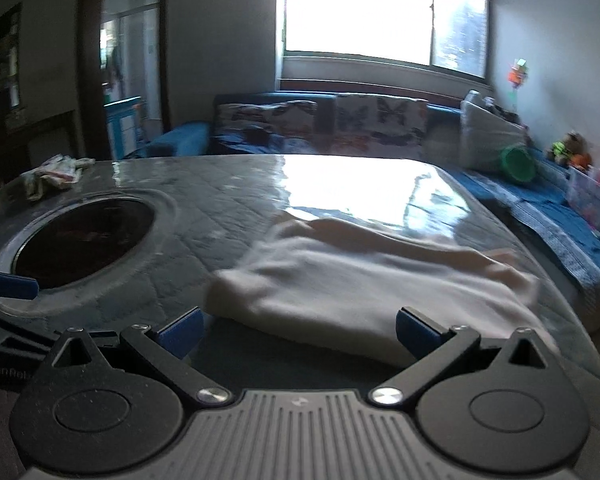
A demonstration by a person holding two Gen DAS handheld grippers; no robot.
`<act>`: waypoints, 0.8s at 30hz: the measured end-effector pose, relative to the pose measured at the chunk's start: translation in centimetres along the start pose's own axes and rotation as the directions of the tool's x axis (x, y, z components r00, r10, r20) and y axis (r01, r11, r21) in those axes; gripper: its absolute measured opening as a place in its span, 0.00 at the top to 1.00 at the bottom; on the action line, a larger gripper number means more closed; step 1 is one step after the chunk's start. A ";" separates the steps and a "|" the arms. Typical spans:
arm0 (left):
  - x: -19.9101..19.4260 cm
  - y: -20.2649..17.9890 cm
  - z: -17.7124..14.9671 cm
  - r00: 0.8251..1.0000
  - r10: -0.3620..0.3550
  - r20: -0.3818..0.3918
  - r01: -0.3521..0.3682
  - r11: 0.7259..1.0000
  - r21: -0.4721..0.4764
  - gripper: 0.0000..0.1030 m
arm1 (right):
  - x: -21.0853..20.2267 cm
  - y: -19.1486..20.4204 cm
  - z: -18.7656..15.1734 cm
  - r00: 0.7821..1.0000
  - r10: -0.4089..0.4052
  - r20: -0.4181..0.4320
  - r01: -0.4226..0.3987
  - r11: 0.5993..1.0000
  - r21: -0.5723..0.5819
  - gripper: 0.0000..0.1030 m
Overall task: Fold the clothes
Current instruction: 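Move both tools toward the folded cream sweatshirt on the mattress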
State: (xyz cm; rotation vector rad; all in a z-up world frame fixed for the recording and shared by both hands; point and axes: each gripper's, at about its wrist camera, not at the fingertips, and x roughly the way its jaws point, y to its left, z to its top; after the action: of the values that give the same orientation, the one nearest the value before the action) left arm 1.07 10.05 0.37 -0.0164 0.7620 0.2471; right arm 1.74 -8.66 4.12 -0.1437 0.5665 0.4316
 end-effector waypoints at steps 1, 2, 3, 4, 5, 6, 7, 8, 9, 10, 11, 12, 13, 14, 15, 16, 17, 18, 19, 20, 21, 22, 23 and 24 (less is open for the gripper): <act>0.2 0.5 0.1 1.000 0.015 -0.002 -0.015 1.000 -0.004 0.00 | 0.4 0.4 0.2 1.000 0.009 0.001 -0.009 1.000 -0.008 0.00; 0.3 0.7 0.2 1.000 0.018 -0.002 -0.018 1.000 -0.004 0.00 | 0.4 0.4 0.2 1.000 0.008 0.000 -0.008 1.000 -0.009 0.00; 0.3 0.9 0.3 1.000 0.020 -0.002 -0.020 1.000 -0.004 0.00 | 0.4 0.4 0.2 1.000 0.008 -0.001 -0.008 1.000 -0.009 0.00; 0.4 1.0 0.4 1.000 0.022 -0.002 -0.022 1.000 -0.004 0.00 | 0.5 0.4 0.2 1.000 0.007 -0.002 -0.007 1.000 -0.010 0.00; 0.4 1.0 0.5 1.000 0.028 0.004 -0.028 1.000 -0.003 0.00 | 0.5 0.5 0.2 1.000 0.006 -0.003 -0.006 1.000 -0.010 0.00; 0.5 0.9 0.6 1.000 0.024 0.006 -0.024 1.000 0.001 0.00 | 0.5 0.5 0.2 1.000 0.006 -0.004 -0.006 1.000 -0.011 0.00; 0.6 0.7 0.7 1.000 0.015 0.005 -0.015 1.000 0.003 0.00 | 0.5 0.5 0.2 1.000 0.005 -0.004 -0.005 1.000 -0.012 0.00; 0.8 0.5 0.7 1.000 0.005 0.003 -0.005 1.000 0.005 0.00 | 0.6 0.5 0.2 1.000 0.004 -0.005 -0.004 1.000 -0.012 0.00; 0.8 0.3 0.7 1.000 0.002 0.002 -0.002 1.000 0.008 0.00 | 0.6 0.5 0.2 1.000 0.003 -0.006 -0.003 1.000 -0.013 0.00; 0.7 0.1 0.8 1.000 0.000 0.002 0.000 1.000 0.012 0.00 | 0.6 0.5 0.2 1.000 0.003 -0.007 -0.003 1.000 -0.013 0.00; 0.7 -0.2 0.8 1.000 -0.003 0.002 0.003 1.000 0.016 0.00 | 0.7 0.5 0.2 1.000 0.002 -0.008 -0.002 1.000 -0.014 0.00; 0.6 -0.3 0.8 1.000 -0.006 -0.001 0.006 1.000 0.017 0.00 | 0.7 0.4 0.2 1.000 0.001 -0.009 -0.001 1.000 -0.014 0.00; 0.7 -0.4 0.8 1.000 -0.007 -0.004 0.007 1.000 0.019 0.00 | 0.6 0.1 0.2 1.000 -0.003 -0.010 0.003 1.000 -0.011 0.00; 0.6 -0.6 1.0 1.000 -0.006 -0.006 0.007 1.000 0.021 0.00 | 0.5 -0.1 0.3 1.000 -0.007 -0.010 0.007 1.000 -0.010 0.00; 0.7 -0.7 1.1 1.000 -0.008 -0.006 0.008 1.000 0.021 0.00 | 0.3 -0.4 0.4 1.000 -0.011 -0.009 0.011 1.000 -0.009 0.00; 0.7 -0.8 1.3 1.000 -0.009 -0.006 0.009 1.000 0.022 0.00 | 0.2 -0.6 0.5 1.000 -0.014 -0.007 0.014 1.000 -0.008 0.00; 0.7 -0.9 1.7 1.000 -0.012 -0.006 0.012 1.000 0.025 0.00 | 0.1 -1.0 0.7 1.000 -0.020 -0.005 0.020 1.000 -0.006 0.00; 0.7 -1.0 2.0 1.000 -0.016 -0.005 0.016 0.999 0.027 0.00 | 0.1 -1.4 0.9 1.000 -0.025 -0.004 0.025 1.000 -0.002 0.00; 0.7 -1.1 2.6 1.000 -0.025 -0.004 0.025 0.999 0.029 0.00 | 0.2 -1.9 1.1 1.000 -0.028 -0.008 0.028 1.000 0.005 0.00; 0.9 -1.3 3.2 0.999 -0.037 -0.004 0.037 0.999 0.030 0.00 | 0.3 -2.4 1.3 0.999 -0.030 -0.013 0.030 0.999 0.013 0.00; 1.0 -1.5 3.8 0.999 -0.049 -0.004 0.049 0.998 0.032 0.00 | 0.4 -2.9 1.6 0.999 -0.034 -0.017 0.035 0.999 0.019 0.00; 1.1 -1.6 4.4 0.998 -0.061 -0.005 0.061 0.998 0.033 0.00 | 0.6 -3.5 1.9 0.999 -0.046 -0.020 0.046 0.999 0.024 0.00; 1.3 -1.9 5.1 0.997 -0.078 -0.003 0.078 0.996 0.038 0.00 | 0.7 -4.2 2.4 0.998 -0.057 -0.022 0.057 0.998 0.026 0.00; 1.7 -2.3 5.8 0.995 -0.096 0.000 0.096 0.994 0.043 0.02 | 1.0 -4.8 2.8 0.998 -0.068 -0.020 0.068 0.997 0.020 0.00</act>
State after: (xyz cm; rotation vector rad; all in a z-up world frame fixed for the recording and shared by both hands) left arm 6.74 8.79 3.26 -0.0119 0.7622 0.1389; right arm 5.95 -11.94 6.04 -0.1472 0.5836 0.3587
